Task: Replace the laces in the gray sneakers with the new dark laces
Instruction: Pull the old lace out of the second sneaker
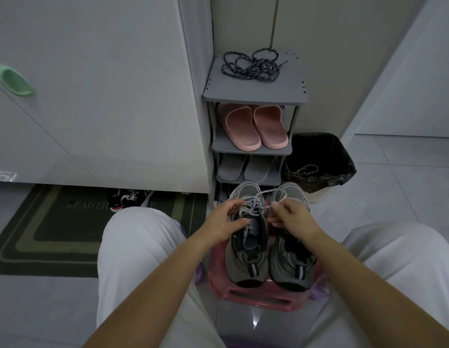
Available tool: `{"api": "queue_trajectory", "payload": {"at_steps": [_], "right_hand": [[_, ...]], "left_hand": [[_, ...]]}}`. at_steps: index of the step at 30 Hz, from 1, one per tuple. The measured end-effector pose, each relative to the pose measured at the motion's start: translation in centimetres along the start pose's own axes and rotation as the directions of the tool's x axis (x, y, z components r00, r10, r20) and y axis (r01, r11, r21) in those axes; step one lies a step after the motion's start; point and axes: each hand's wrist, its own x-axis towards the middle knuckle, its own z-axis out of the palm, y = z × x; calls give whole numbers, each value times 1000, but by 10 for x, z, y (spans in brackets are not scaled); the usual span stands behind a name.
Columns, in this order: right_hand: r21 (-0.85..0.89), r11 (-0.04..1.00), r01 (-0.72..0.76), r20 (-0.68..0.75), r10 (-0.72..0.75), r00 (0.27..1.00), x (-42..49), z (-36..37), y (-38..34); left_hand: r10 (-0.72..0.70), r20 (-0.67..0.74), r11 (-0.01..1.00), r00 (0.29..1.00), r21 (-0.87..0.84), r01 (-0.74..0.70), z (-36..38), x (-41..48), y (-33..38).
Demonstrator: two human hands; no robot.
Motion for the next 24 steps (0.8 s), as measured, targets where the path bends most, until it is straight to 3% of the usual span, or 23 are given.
{"api": "queue_trajectory", "payload": {"at_steps": [4,7,13,18,24], "right_hand": [[-400,912,93,86,-64,994,-13,0,-3],[-514,847,135,101,-97,990,-19,4,-6],[-492,856,158,100,-125,987,-20,3,-6],[-486,856,176,131,-128,983,-18,4,-4],[-468,867,171,115,-132,985,-15,1,0]], "left_hand": [[-6,-142,1000,990,-9,5,1,-2,-2],[34,-230,993,973,117,-7,0,-3,-4],[50,-214,980,976,197,-7,7,-5,5],[99,-191,899,977,439,-5,-1,0,22],[2,-95,913,995,407,37,-4,3,29]]}}
